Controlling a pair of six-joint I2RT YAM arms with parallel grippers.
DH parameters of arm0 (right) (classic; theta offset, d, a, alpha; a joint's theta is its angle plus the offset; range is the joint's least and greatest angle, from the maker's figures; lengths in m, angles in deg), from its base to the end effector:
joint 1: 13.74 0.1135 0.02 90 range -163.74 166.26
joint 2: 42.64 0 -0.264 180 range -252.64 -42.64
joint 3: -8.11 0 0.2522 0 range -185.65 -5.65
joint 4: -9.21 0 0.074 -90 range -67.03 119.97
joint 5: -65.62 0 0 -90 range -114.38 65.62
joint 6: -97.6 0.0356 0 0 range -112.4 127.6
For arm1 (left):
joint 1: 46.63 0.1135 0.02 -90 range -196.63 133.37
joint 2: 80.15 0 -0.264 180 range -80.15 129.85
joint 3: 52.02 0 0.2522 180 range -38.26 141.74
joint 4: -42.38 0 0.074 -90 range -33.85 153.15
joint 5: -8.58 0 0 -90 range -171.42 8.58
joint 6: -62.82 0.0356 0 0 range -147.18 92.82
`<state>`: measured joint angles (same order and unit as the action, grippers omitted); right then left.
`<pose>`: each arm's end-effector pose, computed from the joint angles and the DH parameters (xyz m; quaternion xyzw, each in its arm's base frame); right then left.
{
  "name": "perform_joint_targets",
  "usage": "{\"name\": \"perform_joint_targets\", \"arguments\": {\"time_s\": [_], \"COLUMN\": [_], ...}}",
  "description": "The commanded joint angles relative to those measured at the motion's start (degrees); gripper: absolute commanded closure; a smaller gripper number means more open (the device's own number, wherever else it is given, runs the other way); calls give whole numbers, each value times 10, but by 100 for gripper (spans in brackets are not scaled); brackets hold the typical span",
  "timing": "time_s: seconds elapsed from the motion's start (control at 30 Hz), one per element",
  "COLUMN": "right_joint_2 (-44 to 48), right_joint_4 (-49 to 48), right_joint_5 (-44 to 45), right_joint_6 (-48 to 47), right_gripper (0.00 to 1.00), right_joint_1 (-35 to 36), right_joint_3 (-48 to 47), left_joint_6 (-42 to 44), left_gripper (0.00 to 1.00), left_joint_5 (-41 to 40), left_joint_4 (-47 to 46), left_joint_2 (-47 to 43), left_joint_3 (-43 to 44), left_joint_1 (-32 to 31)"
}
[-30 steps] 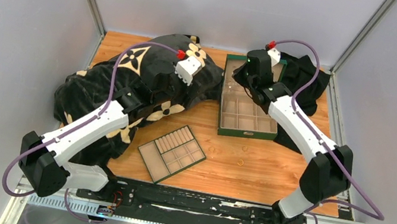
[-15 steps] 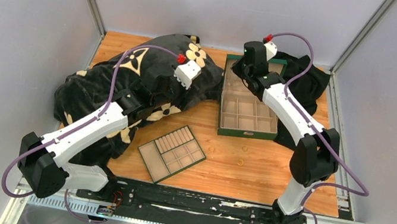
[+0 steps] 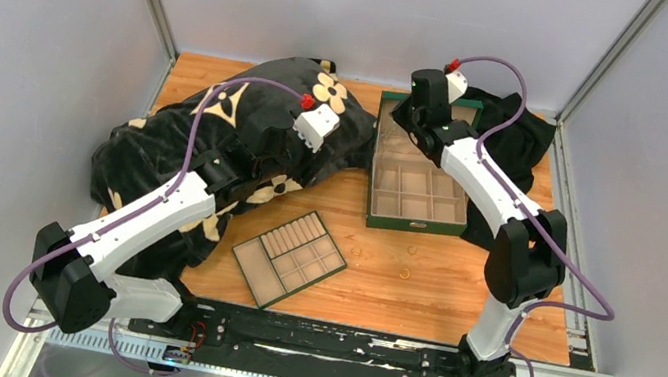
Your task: Organize the mixed jewelry
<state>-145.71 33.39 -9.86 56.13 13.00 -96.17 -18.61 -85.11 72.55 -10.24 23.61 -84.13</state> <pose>0.3896 0.1863 0.3337 0.2248 0.7990 0.2510 0.4981 0.2235 -0.1686 0.3412 0.3128 0.7802 -0.1089 0.5307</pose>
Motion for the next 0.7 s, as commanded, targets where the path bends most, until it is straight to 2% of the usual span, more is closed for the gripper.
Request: {"name": "perform_joint_targets", "arguments": {"time_s": [0.0,0.67], "right_joint_2": [-10,-20], "right_joint_4": [-7,-26], "right_joint_5": [8,21], "right_joint_6": [8,10], "right_gripper": [100,100], "right_joint_1": [-10,-12], "right_joint_3": [-18,-21], "left_joint_6": [12,16], "left_gripper": [35,35], "left_joint_5": [-6,-8], "left_joint_4": [1,9], "left_joint_2": [3,0], "left_joint_3": [4,2], "left_joint_1": [1,1]}}
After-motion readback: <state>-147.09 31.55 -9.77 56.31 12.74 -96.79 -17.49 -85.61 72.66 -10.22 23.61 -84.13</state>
